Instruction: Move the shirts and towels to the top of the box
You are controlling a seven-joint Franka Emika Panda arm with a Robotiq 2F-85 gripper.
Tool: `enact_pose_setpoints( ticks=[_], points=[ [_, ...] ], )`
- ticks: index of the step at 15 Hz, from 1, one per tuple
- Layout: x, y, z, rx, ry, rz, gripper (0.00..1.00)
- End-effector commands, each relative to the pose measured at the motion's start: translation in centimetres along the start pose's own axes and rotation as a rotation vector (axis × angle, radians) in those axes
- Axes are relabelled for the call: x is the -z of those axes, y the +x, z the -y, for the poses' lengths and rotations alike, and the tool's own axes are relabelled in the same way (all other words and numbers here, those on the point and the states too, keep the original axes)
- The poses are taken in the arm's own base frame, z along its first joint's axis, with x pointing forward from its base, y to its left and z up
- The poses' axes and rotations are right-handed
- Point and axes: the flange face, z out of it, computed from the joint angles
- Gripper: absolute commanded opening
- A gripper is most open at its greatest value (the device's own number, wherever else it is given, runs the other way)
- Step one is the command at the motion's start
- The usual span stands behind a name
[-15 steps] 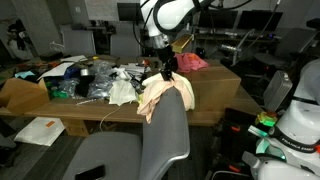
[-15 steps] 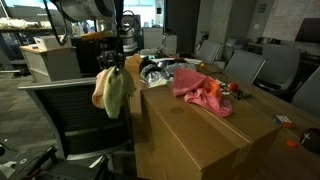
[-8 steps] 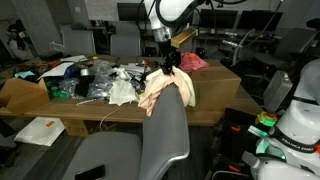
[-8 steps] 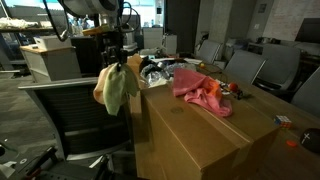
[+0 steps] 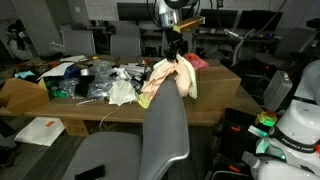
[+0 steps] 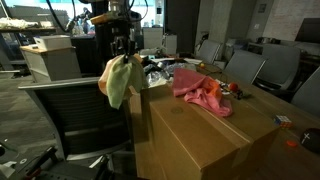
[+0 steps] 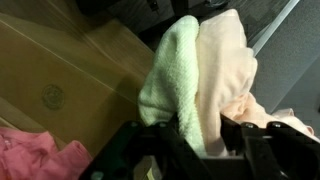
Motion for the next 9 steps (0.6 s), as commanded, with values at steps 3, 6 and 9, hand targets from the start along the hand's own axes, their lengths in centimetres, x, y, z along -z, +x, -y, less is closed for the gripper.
enact_pose_setpoints(
  ticks=[3, 6, 9],
  points=[
    [1.9, 1.0, -5.5, -0.156, 0.157, 0.052, 0.06],
    [1.2, 1.4, -9.2, -0.238, 0.246, 0.074, 0.06],
    [0.3, 1.4, -12.9, -0.319, 0.329, 0.091, 0.06]
  ],
)
